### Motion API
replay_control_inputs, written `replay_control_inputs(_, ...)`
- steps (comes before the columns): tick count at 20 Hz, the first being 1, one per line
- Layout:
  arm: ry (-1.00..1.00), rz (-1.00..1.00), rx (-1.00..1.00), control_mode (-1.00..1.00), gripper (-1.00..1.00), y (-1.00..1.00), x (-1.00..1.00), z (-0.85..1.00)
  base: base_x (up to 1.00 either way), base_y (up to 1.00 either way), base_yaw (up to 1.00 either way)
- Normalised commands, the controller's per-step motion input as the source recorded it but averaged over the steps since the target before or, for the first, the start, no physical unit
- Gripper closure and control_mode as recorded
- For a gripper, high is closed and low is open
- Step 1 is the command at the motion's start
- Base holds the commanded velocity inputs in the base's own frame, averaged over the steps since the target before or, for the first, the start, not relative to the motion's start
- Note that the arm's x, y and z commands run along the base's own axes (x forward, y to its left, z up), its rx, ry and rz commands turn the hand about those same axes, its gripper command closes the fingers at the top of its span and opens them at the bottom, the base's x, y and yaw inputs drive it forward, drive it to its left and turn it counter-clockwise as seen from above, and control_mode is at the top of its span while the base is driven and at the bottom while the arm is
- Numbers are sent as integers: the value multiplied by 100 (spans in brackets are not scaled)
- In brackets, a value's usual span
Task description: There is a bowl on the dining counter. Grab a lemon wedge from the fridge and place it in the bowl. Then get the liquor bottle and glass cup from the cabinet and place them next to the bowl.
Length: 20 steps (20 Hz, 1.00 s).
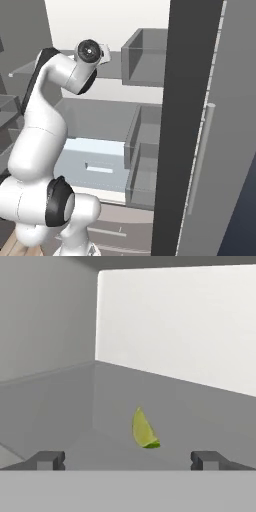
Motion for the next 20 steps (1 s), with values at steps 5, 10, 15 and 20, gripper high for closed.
replay_control_inputs(5, 2, 14, 0, -100, -100, -8, 36, -3, 0, 0, 0)
replay_control_inputs(10, 8, 3, 0, -100, -100, 0, 22, -22, 0, 0, 0)
replay_control_inputs(15, 7, 0, 0, -100, -100, 0, 7, -2, 0, 0, 0)
replay_control_inputs(20, 1, 0, 0, -100, -100, 0, 17, -4, 0, 0, 0)
